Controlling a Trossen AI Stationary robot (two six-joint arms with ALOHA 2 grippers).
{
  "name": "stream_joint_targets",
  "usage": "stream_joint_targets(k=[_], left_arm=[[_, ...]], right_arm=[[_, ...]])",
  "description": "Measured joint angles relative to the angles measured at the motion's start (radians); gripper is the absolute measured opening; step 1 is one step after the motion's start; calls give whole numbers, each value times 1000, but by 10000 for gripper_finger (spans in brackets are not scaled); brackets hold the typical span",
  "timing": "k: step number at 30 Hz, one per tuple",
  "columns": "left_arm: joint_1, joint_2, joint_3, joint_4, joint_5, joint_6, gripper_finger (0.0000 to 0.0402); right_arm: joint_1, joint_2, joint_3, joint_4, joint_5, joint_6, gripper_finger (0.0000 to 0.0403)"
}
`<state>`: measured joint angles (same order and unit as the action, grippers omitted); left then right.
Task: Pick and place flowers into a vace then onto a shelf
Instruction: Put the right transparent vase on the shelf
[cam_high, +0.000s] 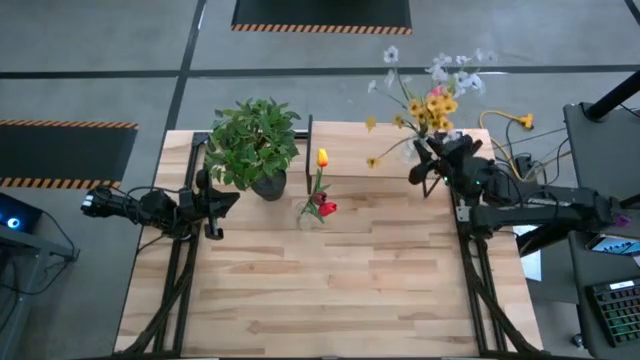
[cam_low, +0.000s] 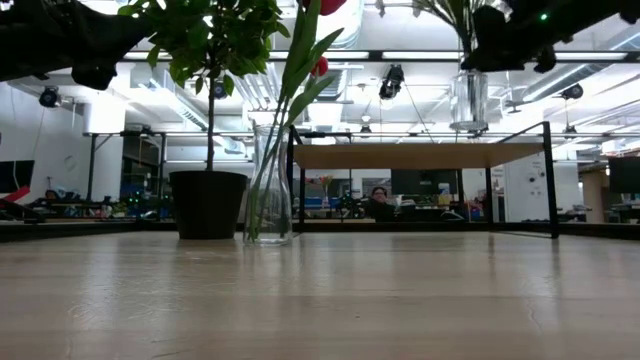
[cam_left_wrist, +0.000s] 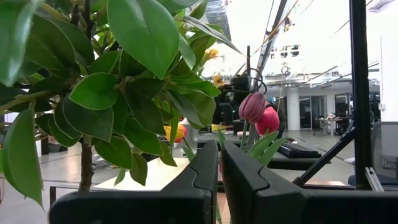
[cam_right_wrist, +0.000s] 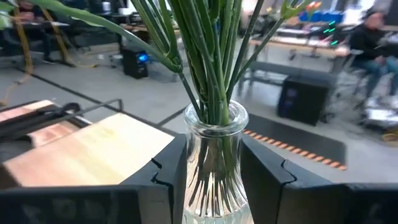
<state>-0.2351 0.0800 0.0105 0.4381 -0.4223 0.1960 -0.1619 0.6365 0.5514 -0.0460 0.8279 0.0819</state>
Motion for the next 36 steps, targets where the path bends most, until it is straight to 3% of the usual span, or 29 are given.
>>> stream_joint_targets(k=[5, 17, 30, 36], left_arm=[[0, 0, 0, 0, 0, 0, 4], [0, 0, 0, 0, 0, 0, 4], [0, 0, 0, -1, 0, -19, 4], [0, 0, 0, -1, 0, -19, 4]], right_arm=[[-128, 34, 0, 1, -137, 43, 109], [-258, 122, -6, 84, -259, 60, 109], [-302, 178, -12, 91, -261, 77, 113], [-302, 175, -12, 85, -257, 100, 157]])
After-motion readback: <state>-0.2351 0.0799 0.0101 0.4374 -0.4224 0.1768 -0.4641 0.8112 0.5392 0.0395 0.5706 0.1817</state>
